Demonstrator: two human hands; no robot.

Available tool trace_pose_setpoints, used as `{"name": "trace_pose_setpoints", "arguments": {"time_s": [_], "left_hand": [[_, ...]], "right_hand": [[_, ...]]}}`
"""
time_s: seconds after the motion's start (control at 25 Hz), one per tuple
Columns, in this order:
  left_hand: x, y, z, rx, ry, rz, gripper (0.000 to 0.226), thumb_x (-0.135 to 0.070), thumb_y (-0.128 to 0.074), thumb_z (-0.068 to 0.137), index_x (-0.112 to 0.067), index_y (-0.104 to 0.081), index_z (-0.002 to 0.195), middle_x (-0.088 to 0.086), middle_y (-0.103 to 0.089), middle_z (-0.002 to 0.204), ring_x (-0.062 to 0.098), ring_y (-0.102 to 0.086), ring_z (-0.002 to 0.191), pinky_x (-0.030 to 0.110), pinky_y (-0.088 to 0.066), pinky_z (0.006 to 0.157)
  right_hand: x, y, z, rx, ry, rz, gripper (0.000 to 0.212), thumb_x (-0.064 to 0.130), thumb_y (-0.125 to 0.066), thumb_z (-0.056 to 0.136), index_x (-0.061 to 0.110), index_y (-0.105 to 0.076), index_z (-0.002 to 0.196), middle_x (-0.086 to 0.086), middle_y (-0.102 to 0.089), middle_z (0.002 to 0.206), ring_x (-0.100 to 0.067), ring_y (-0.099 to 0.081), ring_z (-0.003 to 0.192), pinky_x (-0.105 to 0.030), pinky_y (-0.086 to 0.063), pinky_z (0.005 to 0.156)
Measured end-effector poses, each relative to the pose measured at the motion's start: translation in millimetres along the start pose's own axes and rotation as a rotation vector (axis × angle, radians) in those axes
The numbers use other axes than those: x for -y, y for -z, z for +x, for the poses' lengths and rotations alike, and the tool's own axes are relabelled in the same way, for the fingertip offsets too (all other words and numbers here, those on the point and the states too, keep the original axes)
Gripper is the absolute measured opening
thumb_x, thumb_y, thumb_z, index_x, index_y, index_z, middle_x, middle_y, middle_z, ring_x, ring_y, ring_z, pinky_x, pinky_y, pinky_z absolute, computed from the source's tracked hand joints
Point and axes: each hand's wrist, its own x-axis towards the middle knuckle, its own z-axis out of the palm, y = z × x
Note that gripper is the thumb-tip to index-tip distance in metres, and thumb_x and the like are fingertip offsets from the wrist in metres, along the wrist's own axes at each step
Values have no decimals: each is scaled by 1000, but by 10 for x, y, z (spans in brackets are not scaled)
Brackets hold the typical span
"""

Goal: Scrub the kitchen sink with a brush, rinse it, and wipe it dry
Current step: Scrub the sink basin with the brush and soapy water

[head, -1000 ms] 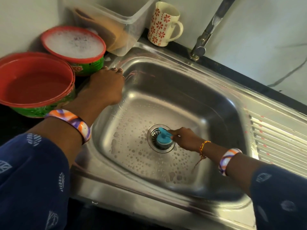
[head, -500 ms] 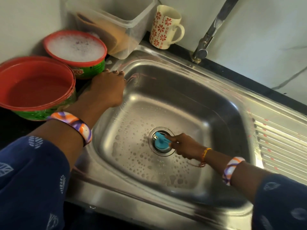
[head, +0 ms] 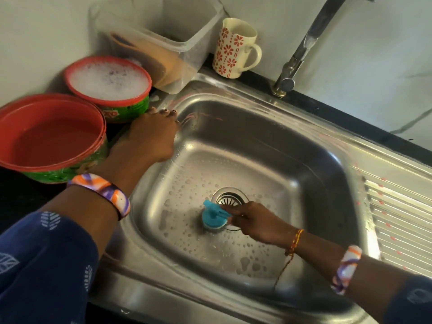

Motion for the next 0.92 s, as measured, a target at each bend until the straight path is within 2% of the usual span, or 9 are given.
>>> {"name": "trace_pose_setpoints", "arguments": {"time_s": [0.12,0.24,0.36,0.44,0.48,0.64,0.8,0.88,0.92], "left_hand": [[-4,38,-20,6,-9,10,60,-12,-48,90,-14,-29,147,5,-20,156,26,-27,140,36,-24,113],[-17,90,-52,27,-2,-5,61,-13,-48,92,-16,-25,149,4,-17,157,28,-25,141,36,-24,113],[11,80,-37,14,21,-23,63,-13,-50,90,-15,-27,149,5,-23,155,31,-29,139,37,-29,111],[15,50,-32,5,6,-1,60,-13,-49,90,-14,-30,147,6,-26,154,30,-31,138,38,-28,111],[14,41,-26,2,1,8,59,-13,-48,91,-14,-31,147,6,-27,154,30,-32,137,38,-28,112],[4,59,-41,-7,5,8,57,-13,-48,91,-15,-33,146,5,-27,153,32,-32,136,39,-31,109],[1,70,-35,20,16,5,58,-12,-49,90,-16,-33,146,5,-27,154,33,-33,136,41,-34,107],[31,39,-16,24,48,-38,60,-11,-51,88,-15,-33,145,8,-34,151,35,-37,134,43,-38,103],[43,21,-4,22,59,-46,60,-11,-51,87,-14,-33,145,8,-36,149,36,-38,133,43,-39,102]], "right_hand": [[52,-115,297,-130,120,-268,43,24,-40,98,31,-42,140,-7,-63,121,-22,-60,108,-29,-48,90],[-192,272,584,-268,-73,-251,43,19,-41,96,27,-46,138,-13,-58,131,-31,-55,120,-35,-45,97],[-451,454,251,-217,-229,-162,41,15,-43,96,22,-49,136,-8,-71,94,-7,-70,80,-21,-53,71],[-446,351,-121,-66,-317,42,41,13,-42,96,25,-50,135,3,-49,54,0,-44,30,-16,-36,34],[-403,275,-251,15,-342,118,41,15,-43,97,28,-50,135,3,-41,50,0,-32,26,-15,-29,31],[-8,12,-43,31,-94,75,40,16,-43,97,26,-51,134,-3,-54,66,2,-41,35,-22,-40,45],[-80,229,465,-247,-133,-260,42,15,-41,96,20,-48,138,-19,-61,124,-29,-60,109,-33,-43,89],[-354,343,336,-272,-250,-298,42,15,-41,96,19,-49,137,-16,-64,118,-31,-61,107,-27,-46,87],[-443,368,201,-232,-287,-264,42,15,-41,95,19,-50,136,-13,-69,98,-24,-66,86,-21,-50,73]]}}
